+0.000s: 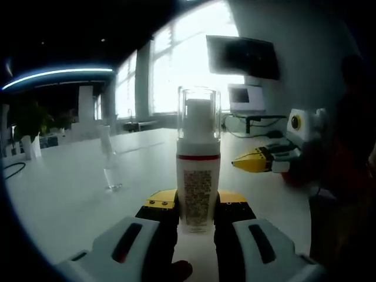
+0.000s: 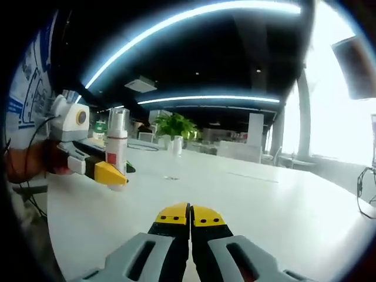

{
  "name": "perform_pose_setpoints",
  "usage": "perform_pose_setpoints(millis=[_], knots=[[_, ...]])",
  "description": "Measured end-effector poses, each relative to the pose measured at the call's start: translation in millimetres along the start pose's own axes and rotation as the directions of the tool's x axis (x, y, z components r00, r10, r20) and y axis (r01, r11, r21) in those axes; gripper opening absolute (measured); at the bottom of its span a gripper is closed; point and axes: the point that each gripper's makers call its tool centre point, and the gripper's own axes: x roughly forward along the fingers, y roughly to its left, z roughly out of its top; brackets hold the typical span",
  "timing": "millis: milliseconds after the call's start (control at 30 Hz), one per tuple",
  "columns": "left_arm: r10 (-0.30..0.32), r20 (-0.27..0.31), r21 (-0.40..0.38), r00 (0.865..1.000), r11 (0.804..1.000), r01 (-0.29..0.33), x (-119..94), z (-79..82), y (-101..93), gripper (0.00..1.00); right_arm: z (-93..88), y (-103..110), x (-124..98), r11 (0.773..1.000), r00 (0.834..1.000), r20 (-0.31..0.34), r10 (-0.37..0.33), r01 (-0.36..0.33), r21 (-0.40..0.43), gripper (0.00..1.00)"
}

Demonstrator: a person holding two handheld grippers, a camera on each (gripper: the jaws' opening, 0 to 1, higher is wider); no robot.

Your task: Clamp pump bottle remove cover press pump head put on cover

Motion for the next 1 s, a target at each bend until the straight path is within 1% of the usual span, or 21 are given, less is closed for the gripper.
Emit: perform_pose_setpoints(millis=[133,233,300,367,433,467,567,733,900,967,1000], knots=[[0.0,0.004,0.018,1.0,1.0,0.0,9,7.5,-1.3,0.14,0.5,0,0,1.0,1.0,0.003,0.005,-0.005,0.002,0.0],[0.007,0.015,-0.003,1.0,1.0,-0.007,17,11.2,-3.3,0.14,1.0,1,0,1.0,1.0,0.007,0.007,-0.007,0.002,0.0],[0.014,0.016,-0.002,1.0,1.0,-0.013,21,12.8,-3.0,0.14,1.3,1,0,1.0,1.0,0.008,0.008,-0.008,0.0,0.0],[0.032,0.019,0.014,0.999,0.999,-0.032,25,15.1,0.5,0.14,1.2,0,0,1.0,1.0,0.007,0.004,-0.004,-0.006,0.0],[0.044,0.024,0.0,0.999,0.999,-0.044,30,19.0,6.8,0.14,1.1,1,0,1.0,1.0,0.005,0.002,-0.002,-0.012,0.0],[0.049,0.028,-0.005,0.998,0.999,-0.049,31,21.1,6.0,0.14,0.6,1,1,1.0,1.0,0.002,0.0,0.0,-0.018,0.0],[0.066,0.032,0.004,0.997,0.998,-0.066,39,25.5,11.2,0.14,0.5,2,1,1.0,1.0,0.0,0.003,-0.003,-0.027,0.0],[0.069,0.031,0.019,0.997,0.997,-0.07,54,28.6,14.8,0.14,1.1,4,1,0.999,1.0,0.001,0.007,-0.006,-0.034,0.0],[0.087,0.033,0.01,0.996,0.996,-0.088,68,32.8,20.1,0.14,1.0,4,1,0.999,1.0,-0.001,0.001,-0.001,-0.048,0.0],[0.094,0.033,0.007,0.995,0.996,-0.094,72,32.7,19.5,0.14,0.8,5,1,0.998,1.0,-0.003,0.001,-0.001,-0.055,0.0],[0.095,0.03,0.006,0.995,0.995,-0.095,76,32.7,22.5,0.14,0.6,5,1,0.998,1.0,-0.003,0.002,-0.002,-0.059,0.0]])
